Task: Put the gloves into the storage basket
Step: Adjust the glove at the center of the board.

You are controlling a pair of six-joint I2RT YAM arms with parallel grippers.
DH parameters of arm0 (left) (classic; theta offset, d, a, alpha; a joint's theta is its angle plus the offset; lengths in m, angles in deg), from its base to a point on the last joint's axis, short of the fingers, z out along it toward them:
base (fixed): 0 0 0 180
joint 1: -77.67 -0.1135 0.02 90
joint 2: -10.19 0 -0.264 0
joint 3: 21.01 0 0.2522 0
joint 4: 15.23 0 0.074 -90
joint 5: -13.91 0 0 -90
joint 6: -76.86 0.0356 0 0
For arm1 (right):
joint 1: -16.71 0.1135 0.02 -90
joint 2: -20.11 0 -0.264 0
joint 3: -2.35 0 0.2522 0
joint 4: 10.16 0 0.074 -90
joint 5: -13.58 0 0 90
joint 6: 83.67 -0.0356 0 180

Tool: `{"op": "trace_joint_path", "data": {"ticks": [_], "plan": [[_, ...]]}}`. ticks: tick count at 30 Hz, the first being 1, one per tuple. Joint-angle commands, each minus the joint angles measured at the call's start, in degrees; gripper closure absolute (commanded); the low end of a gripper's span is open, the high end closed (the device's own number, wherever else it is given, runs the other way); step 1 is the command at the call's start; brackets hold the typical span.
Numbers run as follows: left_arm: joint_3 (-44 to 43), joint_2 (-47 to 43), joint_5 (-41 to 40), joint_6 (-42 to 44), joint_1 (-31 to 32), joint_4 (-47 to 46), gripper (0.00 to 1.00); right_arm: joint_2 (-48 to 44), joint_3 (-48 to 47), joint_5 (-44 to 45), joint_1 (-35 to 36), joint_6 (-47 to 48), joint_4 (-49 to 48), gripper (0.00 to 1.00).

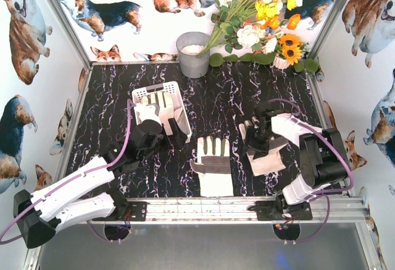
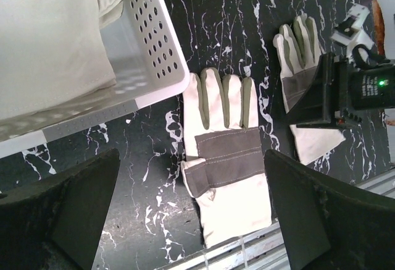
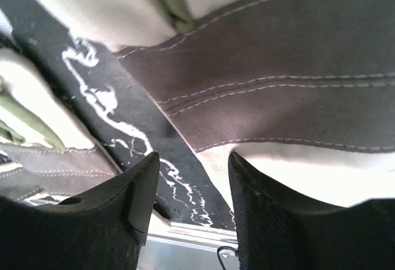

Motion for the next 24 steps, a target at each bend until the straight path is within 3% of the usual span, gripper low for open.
{"op": "trace_joint_path", "data": {"ticks": [1,8,12,21,24], "plan": [[0.55,-1.34,-0.83,-0.39,-0.41,-0.52,0.04,-1.75,0.22,-2.81,3.09,-1.12,-1.33,0.50],[0.54,0.51,2.06,-0.22,-0.41,-1.33,0.06,-8.94,-4.28,6.14,3.74,3.35,4.88,0.44],[3.68,1.69,3.95,-1.45,-0.41,-3.25,0.08,-7.99,-5.51,13.02,2.35,7.43,5.52,0.42],[6.90,1.28,7.25,-3.13,-0.37,-6.34,0.09,0.78,-6.88,8.49,-3.47,9.57,0.50,0.45],[8.68,1.19,9.69,-3.60,-0.26,-7.78,0.17,2.90,-6.45,7.71,-3.18,8.66,-0.02,0.45]]}}
